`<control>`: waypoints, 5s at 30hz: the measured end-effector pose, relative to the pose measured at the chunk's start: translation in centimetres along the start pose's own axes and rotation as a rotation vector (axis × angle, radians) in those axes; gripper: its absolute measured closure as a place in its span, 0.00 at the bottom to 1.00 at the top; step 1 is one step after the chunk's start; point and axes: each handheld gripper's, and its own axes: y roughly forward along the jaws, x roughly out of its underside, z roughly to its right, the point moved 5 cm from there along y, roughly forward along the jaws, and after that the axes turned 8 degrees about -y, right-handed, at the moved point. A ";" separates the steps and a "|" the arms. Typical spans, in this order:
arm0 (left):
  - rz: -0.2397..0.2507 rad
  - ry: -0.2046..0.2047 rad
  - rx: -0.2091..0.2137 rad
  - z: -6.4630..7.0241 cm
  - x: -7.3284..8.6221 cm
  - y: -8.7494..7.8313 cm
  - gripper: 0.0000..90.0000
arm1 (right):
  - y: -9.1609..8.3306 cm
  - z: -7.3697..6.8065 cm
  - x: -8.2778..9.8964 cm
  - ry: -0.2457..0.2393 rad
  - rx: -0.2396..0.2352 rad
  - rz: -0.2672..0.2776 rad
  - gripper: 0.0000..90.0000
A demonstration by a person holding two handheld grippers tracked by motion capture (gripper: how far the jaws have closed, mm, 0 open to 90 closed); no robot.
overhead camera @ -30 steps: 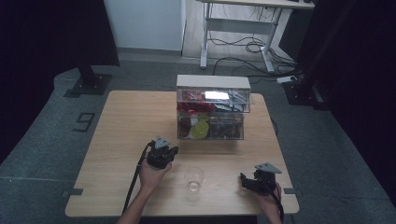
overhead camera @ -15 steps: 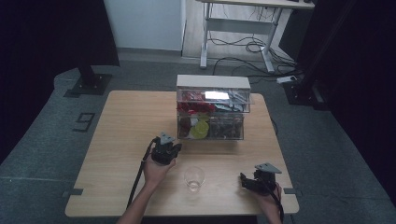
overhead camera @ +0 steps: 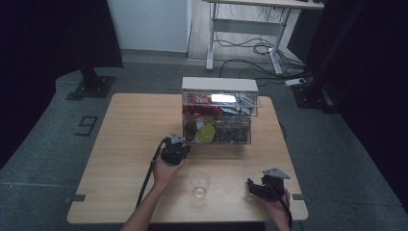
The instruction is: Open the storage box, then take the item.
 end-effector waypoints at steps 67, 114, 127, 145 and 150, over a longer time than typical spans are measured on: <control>0.060 0.009 -0.003 1.2 -3.2 -2.0 1.00 | 0.0 0.0 0.0 -0.003 -0.002 0.000 0.19; 0.112 0.019 -0.037 0.8 -8.5 -3.1 1.00 | 0.0 0.0 0.0 -0.003 -0.003 0.002 0.19; 0.107 0.037 -0.036 1.2 -9.0 -3.0 1.00 | 0.1 0.0 0.0 0.000 0.002 0.002 0.19; 0.106 0.035 -0.030 1.3 -9.0 -3.2 1.00 | 0.1 0.0 -0.1 -0.001 0.005 0.002 0.19; 0.105 0.032 -0.025 1.2 -9.0 -3.3 1.00 | 0.1 0.0 -0.1 -0.002 0.002 0.007 0.21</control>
